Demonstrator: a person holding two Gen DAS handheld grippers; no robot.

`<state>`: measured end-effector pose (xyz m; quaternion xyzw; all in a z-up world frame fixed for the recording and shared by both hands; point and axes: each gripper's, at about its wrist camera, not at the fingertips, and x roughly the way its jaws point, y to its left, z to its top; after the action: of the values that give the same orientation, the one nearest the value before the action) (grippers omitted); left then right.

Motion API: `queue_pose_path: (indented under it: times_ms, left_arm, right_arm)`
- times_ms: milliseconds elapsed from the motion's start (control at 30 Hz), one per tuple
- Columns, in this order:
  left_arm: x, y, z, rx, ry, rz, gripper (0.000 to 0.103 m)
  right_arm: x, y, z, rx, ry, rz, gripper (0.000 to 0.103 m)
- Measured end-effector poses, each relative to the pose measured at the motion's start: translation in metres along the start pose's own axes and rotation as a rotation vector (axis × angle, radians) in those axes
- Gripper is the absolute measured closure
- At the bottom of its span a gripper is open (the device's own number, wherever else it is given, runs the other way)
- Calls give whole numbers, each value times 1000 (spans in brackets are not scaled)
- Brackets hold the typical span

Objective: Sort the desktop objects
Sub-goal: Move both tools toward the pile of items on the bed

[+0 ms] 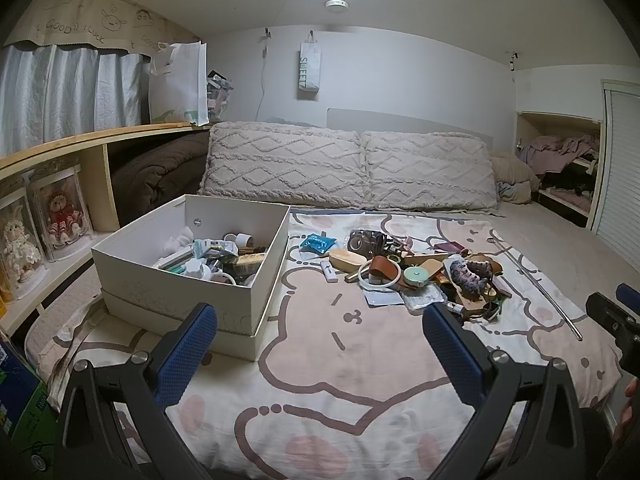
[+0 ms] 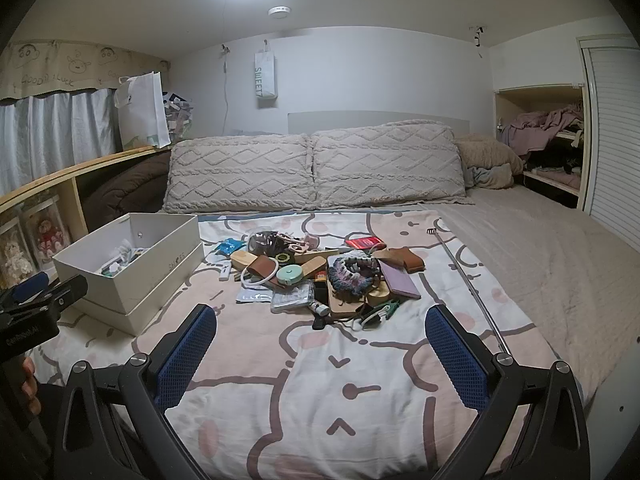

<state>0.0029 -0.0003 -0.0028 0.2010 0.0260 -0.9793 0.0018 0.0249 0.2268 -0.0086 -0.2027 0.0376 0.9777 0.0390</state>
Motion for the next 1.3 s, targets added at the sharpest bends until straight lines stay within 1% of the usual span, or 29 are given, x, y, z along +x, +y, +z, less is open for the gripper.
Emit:
queue_pose_path:
  times_ms: [900, 1300]
  left_arm:
    - [1, 2, -1, 7, 7, 5, 0]
    - [15, 2, -4, 13, 51, 12, 0]
  right_arm:
    - [1, 2, 3, -11, -2, 6, 0]
    - [17, 5, -2, -13, 47, 10, 0]
